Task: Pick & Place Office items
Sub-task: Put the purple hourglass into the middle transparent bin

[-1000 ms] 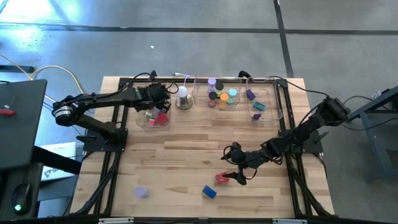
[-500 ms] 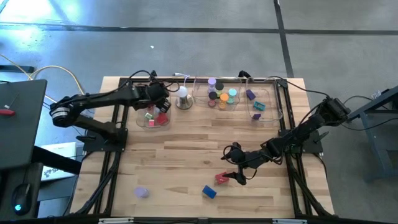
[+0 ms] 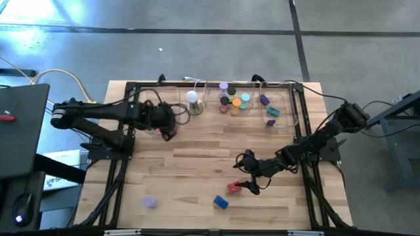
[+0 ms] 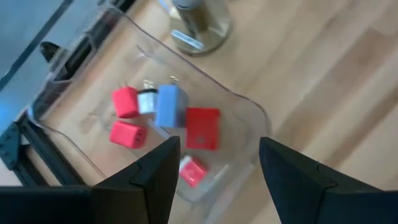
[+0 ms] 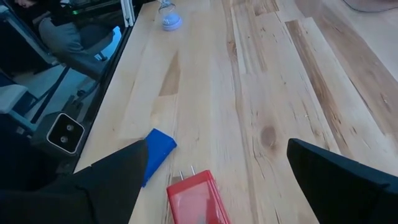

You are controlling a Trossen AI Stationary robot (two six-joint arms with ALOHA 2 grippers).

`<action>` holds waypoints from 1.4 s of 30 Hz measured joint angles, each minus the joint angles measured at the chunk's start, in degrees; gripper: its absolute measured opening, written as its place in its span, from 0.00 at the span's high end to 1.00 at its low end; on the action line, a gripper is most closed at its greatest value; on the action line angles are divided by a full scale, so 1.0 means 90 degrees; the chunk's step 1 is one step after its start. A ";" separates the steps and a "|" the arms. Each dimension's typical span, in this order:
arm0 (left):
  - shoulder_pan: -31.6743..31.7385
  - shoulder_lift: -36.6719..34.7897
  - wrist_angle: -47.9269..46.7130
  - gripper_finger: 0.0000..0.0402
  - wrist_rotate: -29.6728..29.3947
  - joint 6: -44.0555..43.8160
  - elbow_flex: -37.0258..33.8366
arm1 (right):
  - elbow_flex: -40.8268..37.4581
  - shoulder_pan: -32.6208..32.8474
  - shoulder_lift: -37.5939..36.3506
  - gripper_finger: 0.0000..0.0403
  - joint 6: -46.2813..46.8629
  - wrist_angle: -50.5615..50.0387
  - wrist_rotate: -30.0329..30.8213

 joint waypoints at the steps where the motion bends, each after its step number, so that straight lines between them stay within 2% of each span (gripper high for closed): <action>1: -0.0122 0.0000 -0.0033 0.48 0.0011 -0.0092 0.0001 | 0.0000 0.0000 0.0000 0.08 0.0000 0.0015 -0.0001; 5: -0.0435 0.0070 -0.0078 0.48 0.0245 -0.0365 0.0001 | 0.0000 0.0000 0.0000 0.08 0.0005 0.0024 -0.0002; 12: -0.0520 0.0351 -0.0092 0.48 0.0670 -0.0727 0.0001 | 0.0000 -0.0002 0.0000 0.08 -0.0047 0.0007 -0.0002; 15: -0.0468 0.0521 -0.0081 0.48 0.0689 -0.1084 0.0001 | 0.0000 -0.0012 0.0000 0.08 -0.0111 0.0005 -0.0004; 30: -0.0463 0.0816 0.0057 0.46 0.0821 -0.1176 0.0001 | 0.0000 -0.0036 0.0000 0.08 -0.0201 -0.0002 -0.0032; 33: -0.0490 0.0816 0.0117 0.40 0.0758 -0.1122 0.0001 | 0.0000 -0.0036 0.0000 0.08 -0.0201 -0.0003 -0.0032; 39: -0.0509 0.0816 0.0118 0.16 0.0753 -0.1023 0.0001 | 0.0000 -0.0036 0.0000 0.08 -0.0203 -0.0004 -0.0032; 42: -0.0525 0.0816 0.0120 0.09 0.0962 -0.1072 0.0001 | 0.0000 -0.0036 0.0000 0.08 -0.0203 -0.0005 -0.0032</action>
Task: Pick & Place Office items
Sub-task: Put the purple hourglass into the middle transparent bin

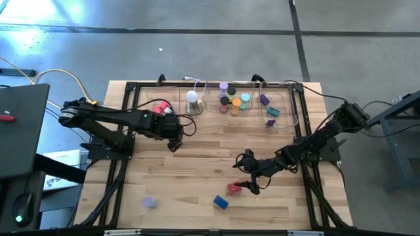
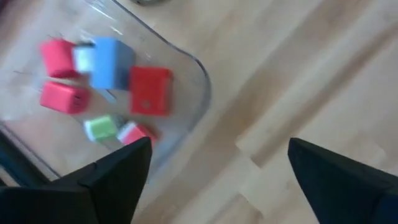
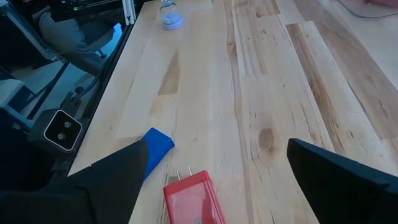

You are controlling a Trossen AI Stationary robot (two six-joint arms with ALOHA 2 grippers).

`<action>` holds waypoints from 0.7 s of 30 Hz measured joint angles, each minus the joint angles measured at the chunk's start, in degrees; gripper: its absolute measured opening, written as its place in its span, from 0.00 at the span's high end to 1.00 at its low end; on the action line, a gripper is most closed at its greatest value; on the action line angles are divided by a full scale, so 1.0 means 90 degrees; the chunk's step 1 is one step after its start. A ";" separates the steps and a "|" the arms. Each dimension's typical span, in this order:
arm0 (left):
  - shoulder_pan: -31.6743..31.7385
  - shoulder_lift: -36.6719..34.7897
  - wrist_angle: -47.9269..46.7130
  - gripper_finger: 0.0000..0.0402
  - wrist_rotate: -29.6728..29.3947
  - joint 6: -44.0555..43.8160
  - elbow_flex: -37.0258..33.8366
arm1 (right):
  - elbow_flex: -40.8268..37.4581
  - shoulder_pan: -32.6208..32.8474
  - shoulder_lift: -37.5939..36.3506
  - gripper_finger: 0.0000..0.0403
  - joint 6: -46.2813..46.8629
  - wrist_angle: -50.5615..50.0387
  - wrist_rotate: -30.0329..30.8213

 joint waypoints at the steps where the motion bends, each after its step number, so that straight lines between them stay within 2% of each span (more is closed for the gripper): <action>1: 0.0000 -0.0004 -0.0020 0.07 0.0209 0.0052 0.0000 | 0.0000 0.0000 0.0000 0.08 -0.0001 0.0000 -0.0001; 5: -0.0076 -0.0019 -0.0283 0.05 0.1388 -0.0021 0.0000 | 0.0000 0.0000 0.0000 0.08 0.0000 -0.0035 -0.0002; 8: -0.0425 -0.0021 -0.0548 0.05 0.2080 -0.0318 -0.0002 | 0.0000 0.0007 0.0000 0.08 0.0000 -0.0068 -0.0002; 11: -0.0887 -0.0023 -0.0815 0.05 0.2414 -0.0658 -0.0002 | 0.0000 0.0007 0.0000 0.08 0.0012 -0.0080 -0.0022; 15: -0.1567 -0.0032 -0.1239 0.05 0.2413 -0.0787 -0.0002 | 0.0000 0.0007 0.0000 0.08 0.0059 -0.0080 -0.0022; 21: -0.2586 -0.0034 -0.1218 0.05 0.1963 -0.0976 -0.0002 | 0.0000 0.0007 0.0000 0.08 0.0160 -0.0079 -0.0024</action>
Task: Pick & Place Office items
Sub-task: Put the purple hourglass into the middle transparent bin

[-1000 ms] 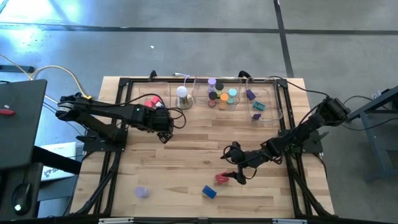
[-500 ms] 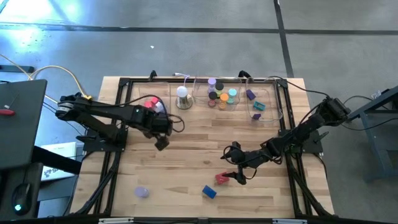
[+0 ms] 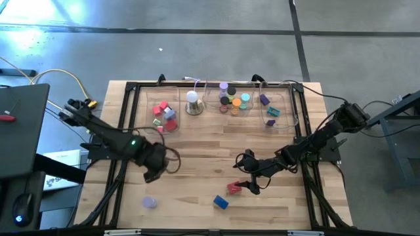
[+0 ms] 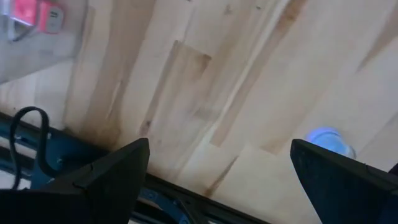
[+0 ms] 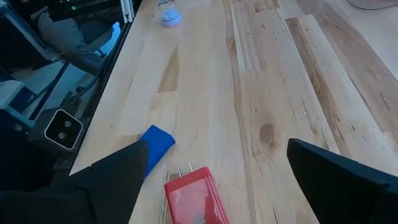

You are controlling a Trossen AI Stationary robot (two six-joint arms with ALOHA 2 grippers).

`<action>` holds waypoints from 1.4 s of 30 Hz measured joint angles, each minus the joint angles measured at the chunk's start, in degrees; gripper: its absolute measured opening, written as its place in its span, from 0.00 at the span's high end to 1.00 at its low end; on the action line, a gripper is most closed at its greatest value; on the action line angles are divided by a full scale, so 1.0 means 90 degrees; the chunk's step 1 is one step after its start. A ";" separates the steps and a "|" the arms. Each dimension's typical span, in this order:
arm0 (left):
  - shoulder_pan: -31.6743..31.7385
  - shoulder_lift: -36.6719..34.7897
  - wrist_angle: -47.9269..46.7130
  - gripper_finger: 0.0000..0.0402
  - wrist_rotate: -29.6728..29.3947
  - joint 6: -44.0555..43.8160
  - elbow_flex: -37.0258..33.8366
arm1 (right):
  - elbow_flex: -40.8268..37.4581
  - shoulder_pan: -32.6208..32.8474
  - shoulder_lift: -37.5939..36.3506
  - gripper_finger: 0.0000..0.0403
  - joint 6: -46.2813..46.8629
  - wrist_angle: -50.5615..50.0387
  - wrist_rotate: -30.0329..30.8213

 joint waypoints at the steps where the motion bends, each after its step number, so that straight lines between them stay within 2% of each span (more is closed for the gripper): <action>1: -0.0148 0.0000 0.0038 0.05 -0.0020 -0.0097 0.0000 | 0.0000 0.0000 0.0000 0.08 0.0000 0.0001 0.0000; 6: -0.0728 0.0000 0.0217 0.05 -0.0018 -0.0850 -0.0002 | 0.0000 0.0000 0.0000 0.08 -0.0009 0.0001 0.0008; 10: -0.0950 0.0000 0.0421 0.05 -0.0016 -0.1048 -0.0002 | 0.0000 0.0000 0.0000 0.08 -0.0032 0.0003 0.0029; 15: -0.1055 0.0034 0.0560 0.05 -0.0243 -0.0676 -0.0002 | 0.0000 0.0000 0.0000 0.08 -0.0129 0.0006 0.0036; 23: -0.1210 0.0039 0.0554 0.05 -0.0327 0.0621 -0.0007 | 0.0000 0.0000 0.0000 0.08 -0.0134 0.0008 0.0046; 33: -0.1803 0.0039 0.0528 0.05 -0.0310 0.0947 -0.0056 | 0.0000 0.0000 0.0000 0.08 -0.0136 0.0008 0.0046; 42: -0.2577 0.0041 0.0562 0.05 -0.0504 0.0474 -0.0070 | 0.0000 0.0000 0.0000 0.08 -0.0136 0.0008 0.0046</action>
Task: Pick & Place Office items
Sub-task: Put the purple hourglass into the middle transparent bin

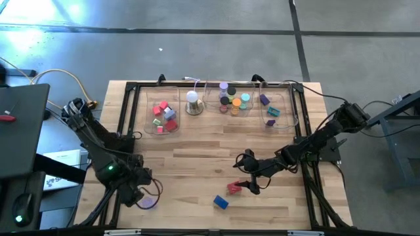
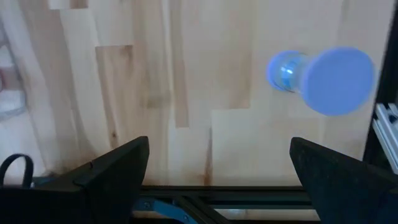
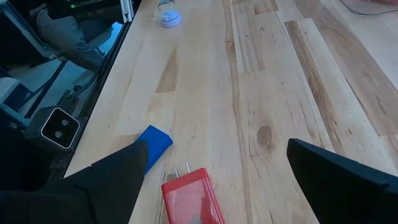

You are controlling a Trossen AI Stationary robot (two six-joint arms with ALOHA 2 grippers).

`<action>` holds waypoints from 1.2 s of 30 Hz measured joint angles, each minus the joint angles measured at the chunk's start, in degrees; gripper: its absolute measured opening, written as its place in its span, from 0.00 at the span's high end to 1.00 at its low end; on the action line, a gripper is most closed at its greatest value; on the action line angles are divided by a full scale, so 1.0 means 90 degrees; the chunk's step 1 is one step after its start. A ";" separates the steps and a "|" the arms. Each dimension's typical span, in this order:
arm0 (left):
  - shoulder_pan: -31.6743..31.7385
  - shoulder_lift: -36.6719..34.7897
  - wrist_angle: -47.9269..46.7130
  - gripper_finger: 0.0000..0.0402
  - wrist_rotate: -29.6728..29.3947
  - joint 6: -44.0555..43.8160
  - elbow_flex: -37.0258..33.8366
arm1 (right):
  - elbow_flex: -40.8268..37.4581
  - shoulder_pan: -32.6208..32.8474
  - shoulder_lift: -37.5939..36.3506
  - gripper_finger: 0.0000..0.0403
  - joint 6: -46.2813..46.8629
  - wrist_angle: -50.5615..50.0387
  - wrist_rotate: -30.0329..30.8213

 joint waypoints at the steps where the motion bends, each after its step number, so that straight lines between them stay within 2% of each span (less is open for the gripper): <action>1: -0.0064 0.0000 0.0031 0.05 -0.0002 0.0000 0.0000 | 0.0000 0.0000 0.0000 0.08 0.0000 0.0000 0.0000; 8: -0.0346 0.0000 0.0061 0.05 -0.0184 -0.0015 -0.0121 | 0.0000 0.0000 0.0000 0.08 0.0000 0.0000 0.0000; 17: -0.0369 0.0060 0.0447 0.05 -0.0222 -0.0007 -0.0433 | 0.0000 0.0000 0.0000 0.08 0.0001 0.0000 0.0000; 24: -0.0372 0.0284 0.0804 0.05 0.0321 0.0053 -0.0639 | 0.0000 0.0000 0.0000 0.08 0.0000 -0.0002 0.0000; 30: -0.0379 0.0526 0.1325 0.05 0.0289 0.0303 -0.0634 | 0.0000 0.0000 0.0000 0.08 0.0000 0.0000 0.0000; 36: -0.0382 0.0853 0.1388 0.05 0.0515 0.0393 -0.0634 | 0.0000 0.0000 0.0000 0.08 0.0000 0.0000 0.0000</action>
